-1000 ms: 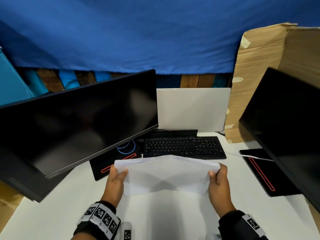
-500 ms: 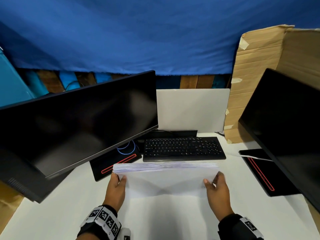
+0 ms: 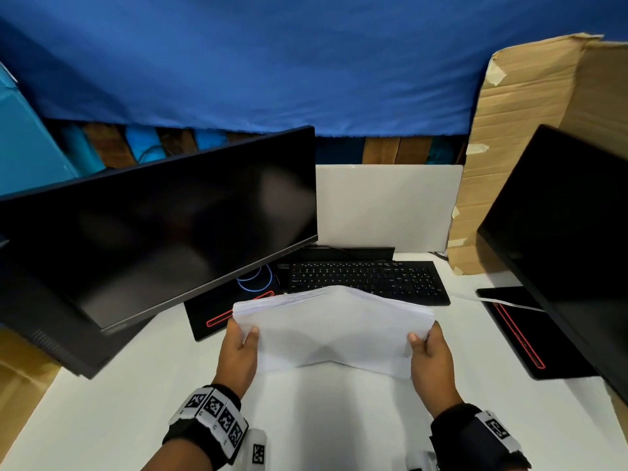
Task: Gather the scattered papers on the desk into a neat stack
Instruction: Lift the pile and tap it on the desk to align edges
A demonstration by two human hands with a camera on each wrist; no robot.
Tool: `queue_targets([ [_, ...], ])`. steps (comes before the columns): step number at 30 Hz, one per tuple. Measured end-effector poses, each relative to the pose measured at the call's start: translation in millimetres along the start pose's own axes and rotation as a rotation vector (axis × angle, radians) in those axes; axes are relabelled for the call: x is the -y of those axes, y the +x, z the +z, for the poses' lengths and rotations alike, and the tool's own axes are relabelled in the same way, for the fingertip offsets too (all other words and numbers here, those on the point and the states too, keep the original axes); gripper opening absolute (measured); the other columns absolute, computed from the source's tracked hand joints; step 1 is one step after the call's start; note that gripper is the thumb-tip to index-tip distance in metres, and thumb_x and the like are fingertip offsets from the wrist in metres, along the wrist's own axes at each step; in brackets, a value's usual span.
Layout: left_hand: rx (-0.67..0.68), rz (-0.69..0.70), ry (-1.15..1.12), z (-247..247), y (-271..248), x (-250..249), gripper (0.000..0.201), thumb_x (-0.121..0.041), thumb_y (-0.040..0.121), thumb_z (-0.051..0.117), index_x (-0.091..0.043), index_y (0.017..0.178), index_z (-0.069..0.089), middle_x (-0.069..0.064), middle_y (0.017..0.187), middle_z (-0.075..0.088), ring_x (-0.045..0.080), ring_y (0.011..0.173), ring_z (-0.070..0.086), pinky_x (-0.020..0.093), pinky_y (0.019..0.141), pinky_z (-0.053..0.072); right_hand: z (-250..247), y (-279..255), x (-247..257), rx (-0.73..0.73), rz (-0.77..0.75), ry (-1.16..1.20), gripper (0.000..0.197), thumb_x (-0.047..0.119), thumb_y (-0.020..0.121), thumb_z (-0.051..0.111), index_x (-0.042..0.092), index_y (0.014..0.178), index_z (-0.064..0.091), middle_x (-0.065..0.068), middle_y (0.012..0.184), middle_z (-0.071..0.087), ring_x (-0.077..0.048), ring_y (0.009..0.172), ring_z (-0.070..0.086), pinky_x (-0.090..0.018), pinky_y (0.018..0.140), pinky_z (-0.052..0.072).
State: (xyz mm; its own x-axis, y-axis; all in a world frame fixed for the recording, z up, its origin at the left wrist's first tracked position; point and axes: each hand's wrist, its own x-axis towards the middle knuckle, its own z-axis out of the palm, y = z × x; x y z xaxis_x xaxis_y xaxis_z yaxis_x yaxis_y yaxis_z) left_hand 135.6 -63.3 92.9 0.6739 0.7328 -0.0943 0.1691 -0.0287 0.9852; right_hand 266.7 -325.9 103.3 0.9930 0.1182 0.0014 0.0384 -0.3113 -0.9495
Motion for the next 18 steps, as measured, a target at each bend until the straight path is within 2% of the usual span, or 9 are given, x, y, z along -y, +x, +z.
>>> queue_targets([
  [2, -0.020, -0.005, -0.015, -1, 0, -4, 0.024, -0.009, 0.096, 0.044, 0.000, 0.117, 0.046, 0.002, 0.099, 0.055, 0.018, 0.092, 0.052, 0.033, 0.087, 0.043, -2, 0, 6, -0.019, -0.009, 0.021, 0.006, 0.005, 0.095, 0.045, 0.010, 0.094, 0.043, -0.002, 0.076, 0.049, -0.020, 0.073, 0.046, -0.030, 0.073, 0.040],
  [4, -0.014, -0.013, -0.010, -4, 1, -3, 0.025, -0.010, 0.095, 0.045, -0.005, 0.120, 0.046, 0.001, 0.104, 0.057, 0.018, 0.096, 0.054, 0.036, 0.093, 0.043, -4, -1, 11, -0.003, 0.010, 0.015, 0.005, 0.004, 0.094, 0.048, 0.006, 0.099, 0.047, -0.002, 0.077, 0.054, -0.024, 0.076, 0.052, -0.032, 0.071, 0.043],
  [7, 0.039, -0.039, 0.002, -6, 2, 2, 0.026, -0.010, 0.095, 0.044, -0.016, 0.120, 0.045, 0.004, 0.113, 0.061, 0.021, 0.104, 0.059, 0.034, 0.092, 0.045, -10, -3, 22, 0.015, 0.007, -0.039, 0.028, 0.005, 0.088, 0.059, 0.015, 0.111, 0.046, 0.001, 0.088, 0.060, -0.026, 0.087, 0.058, -0.037, 0.081, 0.048],
  [9, 0.046, -0.057, 0.013, -7, 3, 3, 0.022, -0.011, 0.096, 0.044, -0.012, 0.117, 0.045, 0.010, 0.115, 0.061, 0.026, 0.107, 0.059, 0.038, 0.094, 0.047, -15, -2, 39, -0.002, -0.086, -0.145, 0.034, 0.007, 0.083, 0.065, 0.023, 0.107, 0.048, 0.001, 0.094, 0.058, -0.020, 0.090, 0.053, -0.036, 0.084, 0.045],
  [11, 0.053, -0.075, -0.003, -7, 4, 5, 0.021, -0.013, 0.095, 0.045, -0.010, 0.116, 0.045, 0.012, 0.117, 0.061, 0.028, 0.109, 0.059, 0.042, 0.098, 0.047, -16, 1, 55, -0.002, -0.230, -0.355, 0.035, 0.013, 0.079, 0.069, 0.029, 0.104, 0.051, 0.006, 0.095, 0.057, -0.013, 0.093, 0.050, -0.039, 0.089, 0.041],
  [13, 0.059, -0.087, -0.023, -8, 6, 11, 0.038, -0.025, 0.092, 0.048, -0.012, 0.127, 0.041, 0.011, 0.127, 0.058, 0.027, 0.118, 0.056, 0.045, 0.105, 0.043, -8, 1, 70, 0.016, -0.362, -0.718, 0.036, 0.025, 0.077, 0.070, 0.033, 0.107, 0.053, 0.008, 0.099, 0.057, -0.016, 0.099, 0.051, -0.050, 0.099, 0.035],
  [15, 0.069, -0.095, -0.018, -9, 12, 25, 0.069, -0.046, 0.081, 0.050, -0.015, 0.140, 0.029, 0.011, 0.142, 0.048, 0.027, 0.132, 0.046, 0.048, 0.112, 0.035, 14, -3, 81, 0.096, -0.480, -0.987, 0.047, 0.032, 0.072, 0.072, 0.032, 0.115, 0.054, 0.005, 0.107, 0.058, -0.021, 0.107, 0.054, -0.064, 0.104, 0.027],
  [16, 0.083, -0.105, -0.011, -10, 16, 33, 0.080, -0.053, 0.076, 0.050, -0.017, 0.143, 0.024, 0.010, 0.147, 0.042, 0.027, 0.136, 0.040, 0.049, 0.114, 0.032, 28, -7, 86, 0.165, -0.527, -1.059, 0.053, 0.033, 0.071, 0.073, 0.030, 0.120, 0.052, 0.003, 0.111, 0.057, -0.022, 0.110, 0.054, -0.069, 0.105, 0.023],
  [18, 0.081, -0.120, -0.006, -10, 24, 50, 0.088, -0.058, 0.072, 0.049, -0.019, 0.145, 0.021, 0.009, 0.151, 0.037, 0.026, 0.139, 0.036, 0.049, 0.115, 0.030, 61, -15, 93, 0.303, -0.611, -1.117, 0.063, 0.032, 0.072, 0.072, 0.026, 0.129, 0.046, 0.000, 0.118, 0.055, -0.023, 0.116, 0.052, -0.073, 0.106, 0.015],
])
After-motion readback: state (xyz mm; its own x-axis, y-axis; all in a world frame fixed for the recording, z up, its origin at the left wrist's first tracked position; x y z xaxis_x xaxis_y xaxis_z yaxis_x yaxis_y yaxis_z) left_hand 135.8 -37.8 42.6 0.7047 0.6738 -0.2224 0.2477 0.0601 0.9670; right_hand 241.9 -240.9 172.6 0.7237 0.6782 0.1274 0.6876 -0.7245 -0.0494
